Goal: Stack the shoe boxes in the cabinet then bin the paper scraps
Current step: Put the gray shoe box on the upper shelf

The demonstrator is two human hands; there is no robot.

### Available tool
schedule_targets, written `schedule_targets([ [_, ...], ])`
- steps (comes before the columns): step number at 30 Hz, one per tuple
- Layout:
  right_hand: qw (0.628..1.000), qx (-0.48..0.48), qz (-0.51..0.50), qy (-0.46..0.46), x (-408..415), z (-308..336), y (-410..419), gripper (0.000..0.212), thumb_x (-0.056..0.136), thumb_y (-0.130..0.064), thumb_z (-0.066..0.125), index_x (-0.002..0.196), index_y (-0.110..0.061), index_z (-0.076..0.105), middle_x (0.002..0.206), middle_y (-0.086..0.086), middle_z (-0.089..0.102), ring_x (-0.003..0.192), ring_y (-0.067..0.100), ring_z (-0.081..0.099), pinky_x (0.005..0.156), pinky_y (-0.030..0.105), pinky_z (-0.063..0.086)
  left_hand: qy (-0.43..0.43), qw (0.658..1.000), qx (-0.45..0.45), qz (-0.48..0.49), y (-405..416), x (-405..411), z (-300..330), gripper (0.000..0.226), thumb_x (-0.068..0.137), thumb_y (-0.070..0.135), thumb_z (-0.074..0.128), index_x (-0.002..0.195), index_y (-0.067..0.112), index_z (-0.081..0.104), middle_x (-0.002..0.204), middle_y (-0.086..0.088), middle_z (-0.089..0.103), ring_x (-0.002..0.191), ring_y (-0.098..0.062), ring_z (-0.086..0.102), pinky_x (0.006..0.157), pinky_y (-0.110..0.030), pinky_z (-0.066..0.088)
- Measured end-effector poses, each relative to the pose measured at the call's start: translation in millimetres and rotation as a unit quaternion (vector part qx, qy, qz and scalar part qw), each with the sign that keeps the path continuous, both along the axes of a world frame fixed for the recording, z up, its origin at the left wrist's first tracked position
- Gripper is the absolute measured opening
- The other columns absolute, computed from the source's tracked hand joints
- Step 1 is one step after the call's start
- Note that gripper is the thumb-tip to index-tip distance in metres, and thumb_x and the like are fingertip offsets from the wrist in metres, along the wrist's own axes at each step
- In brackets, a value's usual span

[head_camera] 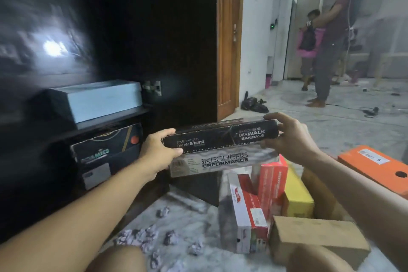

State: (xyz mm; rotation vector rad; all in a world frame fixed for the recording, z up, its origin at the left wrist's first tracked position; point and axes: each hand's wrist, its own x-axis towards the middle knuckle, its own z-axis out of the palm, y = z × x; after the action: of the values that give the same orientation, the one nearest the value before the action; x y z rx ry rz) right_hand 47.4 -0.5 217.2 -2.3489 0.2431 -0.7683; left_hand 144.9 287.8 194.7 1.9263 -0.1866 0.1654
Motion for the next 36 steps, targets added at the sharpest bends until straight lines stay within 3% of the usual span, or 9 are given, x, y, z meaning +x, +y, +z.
schedule_targets([
  [3, 0.999, 0.014, 0.036, -0.034, 22, 19, 29, 0.064, 0.061, -0.006, 0.087, 0.116, -0.030, 0.063, 0.087, 0.001, 0.074, 0.085, 0.022, 0.069, 0.078, 0.038, 0.059, -0.032, 0.998, 0.017, 0.056, 33, 1, 24, 0.066, 0.062, 0.016, 0.084, 0.120, 0.038, 0.063, 0.104, 0.001, 0.062, 0.090, -0.023, 0.064, 0.078, -0.046, 0.058],
  [6, 0.994, 0.031, 0.079, -0.064, 47, 37, 59, 0.062, 0.062, -0.003, 0.086, 0.113, -0.030, 0.063, 0.085, -0.001, 0.074, 0.081, 0.022, 0.071, 0.068, 0.044, 0.061, -0.057, 0.994, 0.017, 0.091, 63, 5, 49, 0.065, 0.068, 0.010, 0.082, 0.126, 0.030, 0.060, 0.108, -0.001, 0.063, 0.095, -0.023, 0.063, 0.083, -0.039, 0.056],
  [9, 0.991, 0.037, 0.105, -0.076, 73, 54, 90, 0.062, 0.064, -0.005, 0.087, 0.116, -0.027, 0.061, 0.090, -0.004, 0.074, 0.080, 0.019, 0.071, 0.071, 0.044, 0.062, -0.075, 0.990, -0.006, 0.117, 90, 16, 71, 0.068, 0.070, 0.004, 0.080, 0.130, 0.025, 0.056, 0.112, -0.003, 0.063, 0.093, -0.022, 0.062, 0.076, -0.031, 0.054],
  [11, 0.990, 0.028, 0.111, -0.086, 91, 62, 108, 0.064, 0.064, -0.010, 0.089, 0.115, -0.032, 0.059, 0.094, -0.005, 0.074, 0.085, 0.021, 0.071, 0.077, 0.047, 0.060, -0.084, 0.986, -0.022, 0.140, 105, 26, 83, 0.070, 0.070, 0.002, 0.080, 0.132, 0.024, 0.055, 0.118, -0.004, 0.061, 0.100, -0.023, 0.061, 0.081, -0.033, 0.055],
  [17, 0.986, 0.016, 0.137, -0.099, 150, 88, 158, 0.061, 0.069, -0.012, 0.085, 0.120, -0.028, 0.055, 0.106, -0.003, 0.072, 0.095, 0.025, 0.067, 0.086, 0.047, 0.057, -0.111, 0.973, -0.051, 0.194, 144, 64, 117, 0.074, 0.072, -0.007, 0.077, 0.136, 0.022, 0.053, 0.128, -0.006, 0.056, 0.099, -0.019, 0.058, 0.054, -0.016, 0.046],
  [21, 0.984, 0.023, 0.143, -0.108, 202, 106, 186, 0.059, 0.071, -0.013, 0.081, 0.121, -0.027, 0.055, 0.104, 0.005, 0.068, 0.092, 0.024, 0.062, 0.080, 0.038, 0.056, -0.142, 0.962, -0.037, 0.230, 169, 101, 134, 0.075, 0.069, -0.005, 0.080, 0.134, 0.023, 0.055, 0.125, -0.005, 0.061, 0.093, -0.017, 0.060, 0.069, -0.022, 0.050],
  [24, 0.981, 0.032, 0.152, -0.114, 244, 116, 205, 0.057, 0.071, -0.014, 0.080, 0.120, -0.029, 0.055, 0.105, 0.007, 0.066, 0.092, 0.025, 0.063, 0.080, 0.041, 0.058, -0.158, 0.954, -0.029, 0.254, 185, 134, 144, 0.073, 0.070, -0.002, 0.081, 0.133, 0.024, 0.056, 0.120, -0.004, 0.062, 0.085, -0.016, 0.061, 0.064, -0.020, 0.050],
  [29, 0.978, 0.028, 0.172, -0.112, 319, 127, 230, 0.057, 0.074, -0.011, 0.078, 0.123, -0.028, 0.056, 0.109, 0.007, 0.065, 0.087, 0.023, 0.065, 0.070, 0.033, 0.058, -0.168, 0.941, -0.012, 0.294, 208, 191, 151, 0.071, 0.068, 0.004, 0.083, 0.130, 0.028, 0.058, 0.119, -0.005, 0.064, 0.101, -0.023, 0.063, 0.087, -0.032, 0.054],
  [36, 0.972, 0.066, 0.202, -0.103, 408, 131, 272, 0.060, 0.079, -0.001, 0.072, 0.132, -0.022, 0.054, 0.115, 0.009, 0.065, 0.099, 0.026, 0.065, 0.089, 0.036, 0.056, -0.210, 0.916, 0.018, 0.341, 236, 253, 144, 0.076, 0.069, 0.012, 0.083, 0.137, 0.023, 0.051, 0.128, -0.001, 0.061, 0.113, -0.020, 0.059, 0.102, -0.034, 0.046],
])
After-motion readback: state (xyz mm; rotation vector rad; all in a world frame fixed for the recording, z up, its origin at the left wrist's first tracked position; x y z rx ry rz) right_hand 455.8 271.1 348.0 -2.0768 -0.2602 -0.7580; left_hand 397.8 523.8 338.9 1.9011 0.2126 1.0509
